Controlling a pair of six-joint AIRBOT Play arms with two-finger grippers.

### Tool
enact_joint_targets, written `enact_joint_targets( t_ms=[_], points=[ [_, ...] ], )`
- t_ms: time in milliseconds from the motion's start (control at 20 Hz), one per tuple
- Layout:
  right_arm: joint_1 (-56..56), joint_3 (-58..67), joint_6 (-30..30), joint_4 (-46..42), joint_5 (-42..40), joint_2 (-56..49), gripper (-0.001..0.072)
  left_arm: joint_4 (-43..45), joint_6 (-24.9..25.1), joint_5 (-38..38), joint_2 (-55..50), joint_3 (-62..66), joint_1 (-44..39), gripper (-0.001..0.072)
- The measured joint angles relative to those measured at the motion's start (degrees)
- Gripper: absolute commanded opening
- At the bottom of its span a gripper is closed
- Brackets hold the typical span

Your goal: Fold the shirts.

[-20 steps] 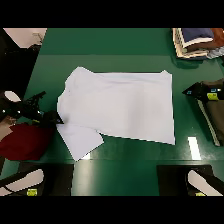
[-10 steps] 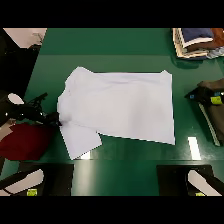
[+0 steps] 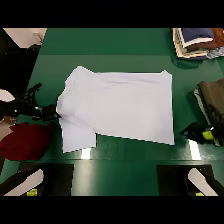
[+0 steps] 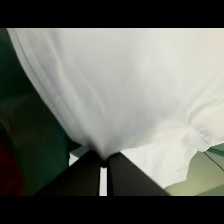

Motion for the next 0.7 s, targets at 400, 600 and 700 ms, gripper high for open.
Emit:
enact_joint_targets(
  t_ms=[400, 600, 700],
  points=[
    [5.27, -4.11, -0.79, 2.89, -2.62, -5.44, 0.0327, -1.07, 0.37, 0.7, 0.48, 0.17, -0.02, 0.0029],
    [10.62, -4.0, -0.46, 2.89, -5.35, -8.76, 0.0018, -1.11, 0.39, 0.79, 0.48, 0.2, -0.02, 0.0028],
    [12.57, -3.65, -0.39, 2.89, -6.36, -8.31, 0.0017, -1.14, 0.39, 0.79, 0.5, 0.5, -0.02, 0.0028]
  ],
)
